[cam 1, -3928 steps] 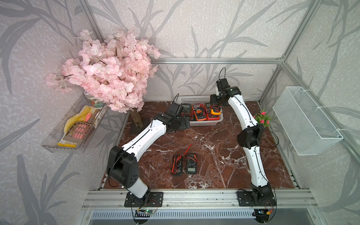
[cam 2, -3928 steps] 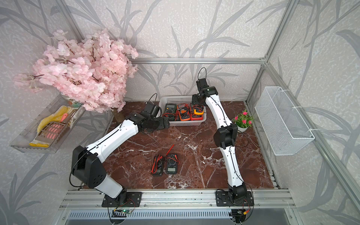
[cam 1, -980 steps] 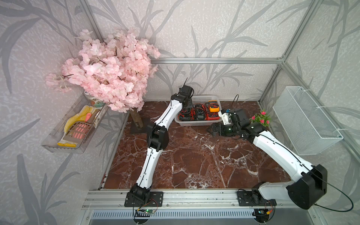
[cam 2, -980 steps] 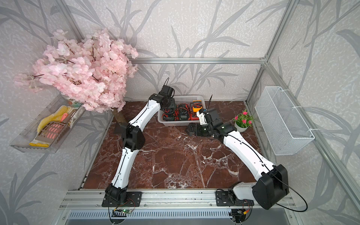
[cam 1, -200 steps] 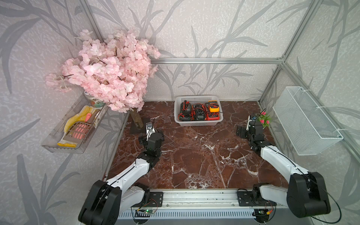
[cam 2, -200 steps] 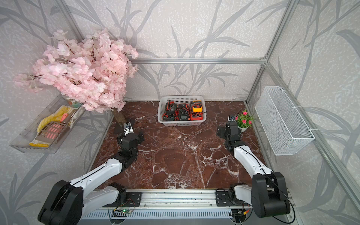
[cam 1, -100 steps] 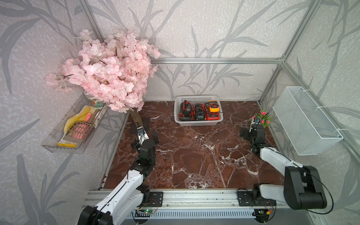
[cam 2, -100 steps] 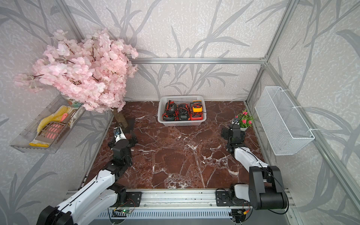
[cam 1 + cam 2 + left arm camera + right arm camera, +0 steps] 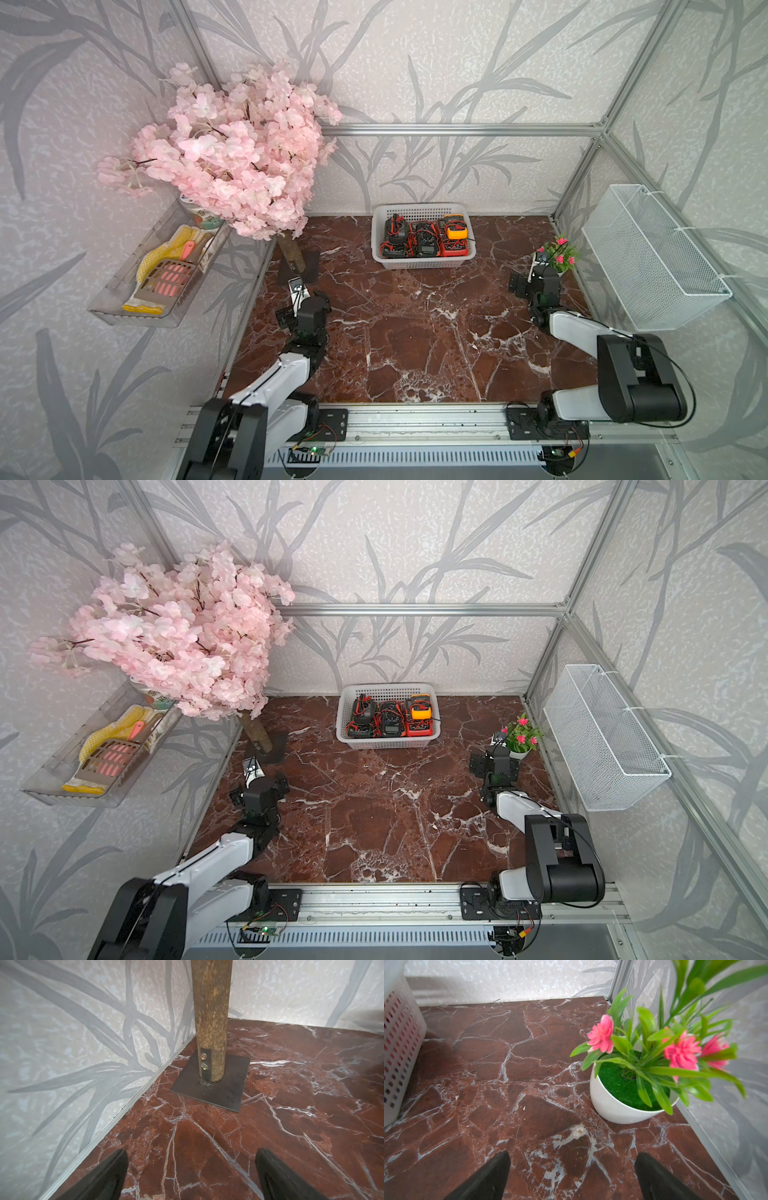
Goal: Put the multimeter into the basket
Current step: Reset both arms
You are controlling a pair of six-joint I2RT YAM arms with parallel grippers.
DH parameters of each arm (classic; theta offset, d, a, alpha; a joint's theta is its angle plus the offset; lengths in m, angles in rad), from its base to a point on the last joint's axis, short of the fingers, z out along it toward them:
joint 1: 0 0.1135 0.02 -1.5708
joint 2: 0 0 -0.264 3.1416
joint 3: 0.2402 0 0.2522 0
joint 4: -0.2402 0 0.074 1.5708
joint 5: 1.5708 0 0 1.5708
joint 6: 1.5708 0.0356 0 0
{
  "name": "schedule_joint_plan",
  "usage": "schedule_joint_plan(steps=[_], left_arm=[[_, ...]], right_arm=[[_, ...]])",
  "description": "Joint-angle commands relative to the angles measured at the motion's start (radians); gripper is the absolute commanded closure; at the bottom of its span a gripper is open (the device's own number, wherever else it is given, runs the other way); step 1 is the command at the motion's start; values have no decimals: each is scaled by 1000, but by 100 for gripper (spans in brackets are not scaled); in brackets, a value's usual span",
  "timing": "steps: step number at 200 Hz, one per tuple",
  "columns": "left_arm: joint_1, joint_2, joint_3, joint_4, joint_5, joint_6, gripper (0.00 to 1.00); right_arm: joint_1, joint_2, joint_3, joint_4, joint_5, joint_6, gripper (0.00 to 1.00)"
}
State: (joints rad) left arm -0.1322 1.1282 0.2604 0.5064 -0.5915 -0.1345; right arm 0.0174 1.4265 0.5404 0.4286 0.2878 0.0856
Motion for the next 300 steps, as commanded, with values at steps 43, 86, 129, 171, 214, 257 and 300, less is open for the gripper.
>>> schedule_joint_plan(steps=[43, 86, 129, 171, 214, 257, 300], left_arm=[[45, 279, 119, 290, 151, 87, 0], [79, 374, 77, 431, 238, 73, 0], [105, 405, 136, 362, 275, 67, 0], [134, 394, 147, 312, 318, 39, 0], [132, 392, 145, 314, 316, 43, 0], [132, 392, 145, 314, 316, 43, 0], [133, 391, 145, 313, 317, 42, 0]], right_arm=[[-62, 27, -79, 218, -138, 46, 1], [-64, 159, -176, 558, -302, -18, 1], [-63, 156, -171, 540, -302, -17, 1], [-64, 155, -174, 543, -301, -18, 1], [-65, 153, -175, 545, -302, -18, 1], [-63, 153, -174, 543, -303, -19, 1], [-63, 155, -172, 538, -302, -20, 1]])
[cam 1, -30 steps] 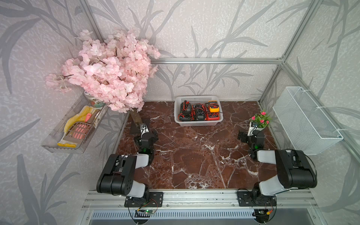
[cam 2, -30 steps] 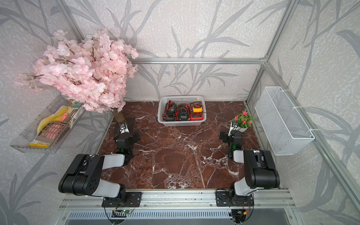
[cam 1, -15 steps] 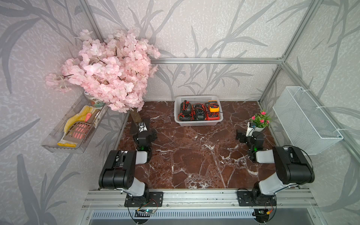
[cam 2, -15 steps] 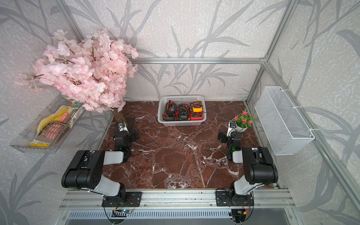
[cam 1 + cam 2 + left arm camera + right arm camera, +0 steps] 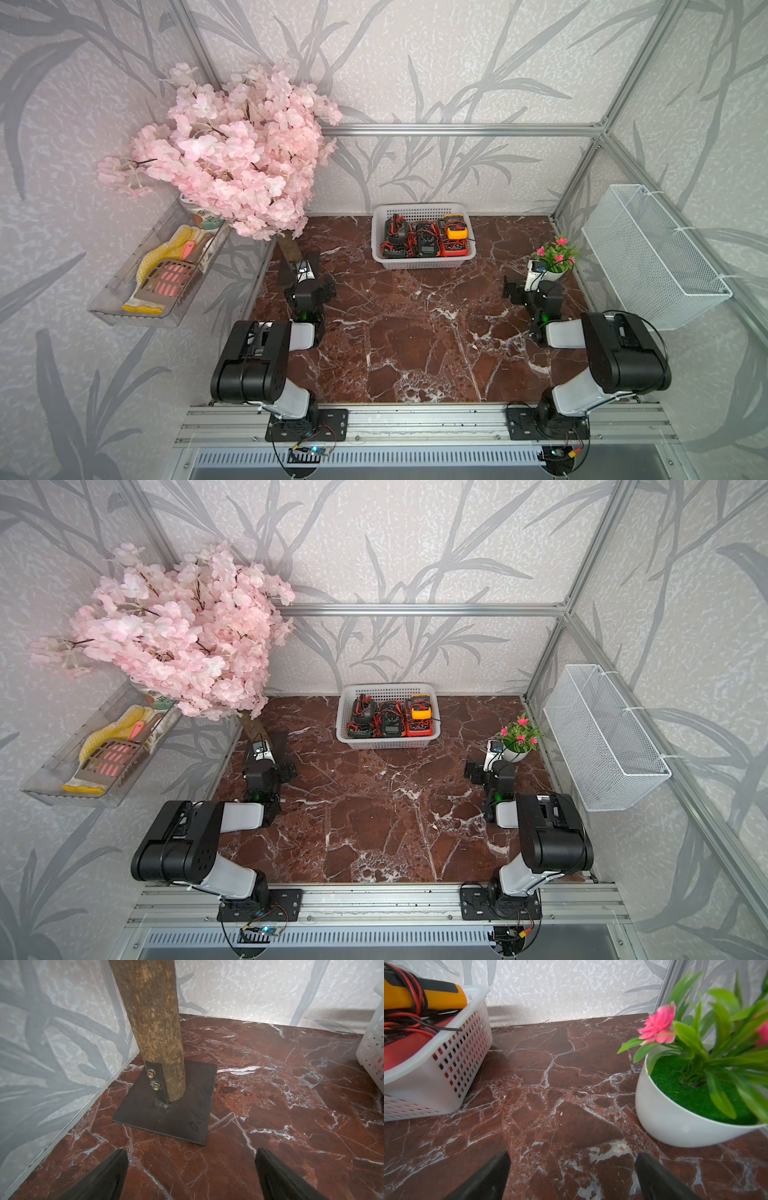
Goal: Put the multimeter into the basket
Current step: Reset both arms
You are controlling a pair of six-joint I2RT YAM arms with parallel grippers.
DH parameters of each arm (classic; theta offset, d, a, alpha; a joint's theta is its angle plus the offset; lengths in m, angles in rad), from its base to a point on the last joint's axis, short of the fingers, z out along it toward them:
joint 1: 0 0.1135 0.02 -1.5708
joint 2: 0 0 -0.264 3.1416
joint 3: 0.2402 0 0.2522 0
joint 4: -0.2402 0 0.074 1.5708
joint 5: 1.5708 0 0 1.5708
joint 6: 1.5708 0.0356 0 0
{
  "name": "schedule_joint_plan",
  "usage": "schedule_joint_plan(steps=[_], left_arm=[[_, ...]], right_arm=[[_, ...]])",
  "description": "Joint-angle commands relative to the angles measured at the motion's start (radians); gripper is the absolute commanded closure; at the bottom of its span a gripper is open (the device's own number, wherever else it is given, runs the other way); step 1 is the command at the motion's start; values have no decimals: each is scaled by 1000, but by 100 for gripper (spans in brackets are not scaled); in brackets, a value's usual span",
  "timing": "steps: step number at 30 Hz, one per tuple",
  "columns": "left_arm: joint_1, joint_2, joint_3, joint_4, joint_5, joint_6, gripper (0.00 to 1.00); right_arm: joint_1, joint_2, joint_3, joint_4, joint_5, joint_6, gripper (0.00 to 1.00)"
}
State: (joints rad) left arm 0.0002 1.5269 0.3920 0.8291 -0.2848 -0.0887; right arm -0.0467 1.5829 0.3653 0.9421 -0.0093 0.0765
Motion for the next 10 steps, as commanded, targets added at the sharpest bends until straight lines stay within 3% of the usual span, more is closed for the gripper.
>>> schedule_joint_plan(steps=[1, 10], left_arm=[[0, -7, 13, -9, 10, -3, 0], [1, -7, 13, -9, 10, -2, 0]], right_arm=[[1, -1, 4, 25, -4, -11, 1], [1, -3, 1, 28, -15, -15, 1]])
